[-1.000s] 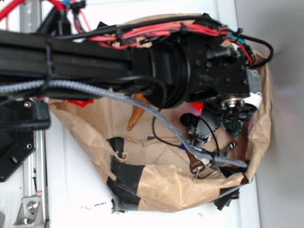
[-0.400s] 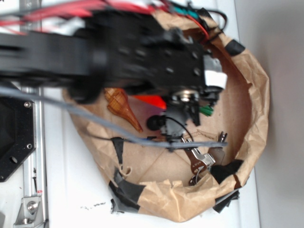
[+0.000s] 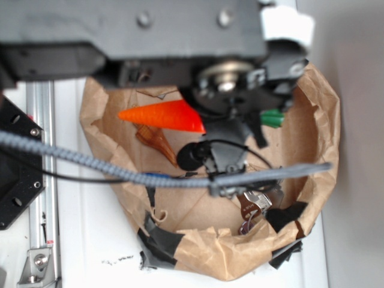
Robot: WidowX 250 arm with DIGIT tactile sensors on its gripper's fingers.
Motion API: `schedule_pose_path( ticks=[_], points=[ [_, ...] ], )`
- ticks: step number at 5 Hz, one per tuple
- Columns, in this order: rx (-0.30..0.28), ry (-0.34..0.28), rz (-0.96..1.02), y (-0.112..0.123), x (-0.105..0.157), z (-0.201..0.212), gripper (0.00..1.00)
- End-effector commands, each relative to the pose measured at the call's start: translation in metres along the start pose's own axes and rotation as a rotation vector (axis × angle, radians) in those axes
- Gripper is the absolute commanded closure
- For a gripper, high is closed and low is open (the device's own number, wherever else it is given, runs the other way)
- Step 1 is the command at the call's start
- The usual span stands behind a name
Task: Grab the carrot.
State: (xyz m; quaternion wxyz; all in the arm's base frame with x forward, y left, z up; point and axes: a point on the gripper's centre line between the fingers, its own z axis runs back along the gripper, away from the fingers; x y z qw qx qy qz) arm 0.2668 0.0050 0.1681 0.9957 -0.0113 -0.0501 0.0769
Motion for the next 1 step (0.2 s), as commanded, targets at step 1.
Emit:
schedule_pose_path(
  ticks=[1],
  points=[
    [0.006, -0.066, -0.007, -0.0150, 0.0056, 0.0143, 1.00]
  ],
)
